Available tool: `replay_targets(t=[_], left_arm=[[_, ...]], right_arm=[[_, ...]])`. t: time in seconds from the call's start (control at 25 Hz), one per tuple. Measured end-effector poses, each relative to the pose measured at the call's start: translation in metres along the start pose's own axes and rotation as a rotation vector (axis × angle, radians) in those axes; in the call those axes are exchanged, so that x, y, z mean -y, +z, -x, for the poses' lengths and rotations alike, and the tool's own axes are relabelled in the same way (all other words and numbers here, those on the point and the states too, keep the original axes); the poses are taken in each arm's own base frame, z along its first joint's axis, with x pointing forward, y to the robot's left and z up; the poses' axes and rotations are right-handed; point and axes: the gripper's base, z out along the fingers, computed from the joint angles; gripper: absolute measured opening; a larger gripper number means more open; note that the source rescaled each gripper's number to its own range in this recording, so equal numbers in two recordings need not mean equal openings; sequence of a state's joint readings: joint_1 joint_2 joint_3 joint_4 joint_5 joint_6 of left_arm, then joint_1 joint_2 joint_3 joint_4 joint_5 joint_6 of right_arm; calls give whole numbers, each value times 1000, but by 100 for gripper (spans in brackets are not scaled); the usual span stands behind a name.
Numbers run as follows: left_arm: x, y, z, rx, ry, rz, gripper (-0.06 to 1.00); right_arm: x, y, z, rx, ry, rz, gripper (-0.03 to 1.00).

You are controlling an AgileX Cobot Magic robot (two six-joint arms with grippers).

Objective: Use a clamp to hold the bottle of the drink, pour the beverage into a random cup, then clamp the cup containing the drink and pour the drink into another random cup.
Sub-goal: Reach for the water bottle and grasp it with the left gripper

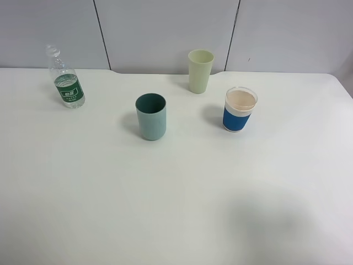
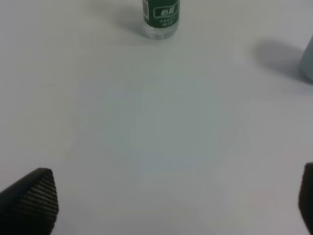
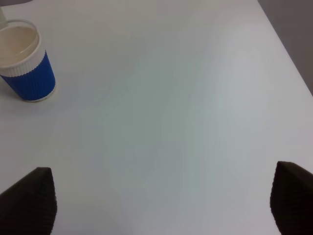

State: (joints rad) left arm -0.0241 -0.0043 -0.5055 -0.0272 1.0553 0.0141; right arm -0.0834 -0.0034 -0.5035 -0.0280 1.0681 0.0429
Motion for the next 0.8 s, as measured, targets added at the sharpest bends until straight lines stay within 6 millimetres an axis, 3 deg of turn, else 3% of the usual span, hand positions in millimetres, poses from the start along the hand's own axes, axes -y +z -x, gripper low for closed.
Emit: replay_targets(t=[0.8], left_arm=[[0,0,0,0,0,0,100]], right_arm=[[0,0,0,0,0,0,71]])
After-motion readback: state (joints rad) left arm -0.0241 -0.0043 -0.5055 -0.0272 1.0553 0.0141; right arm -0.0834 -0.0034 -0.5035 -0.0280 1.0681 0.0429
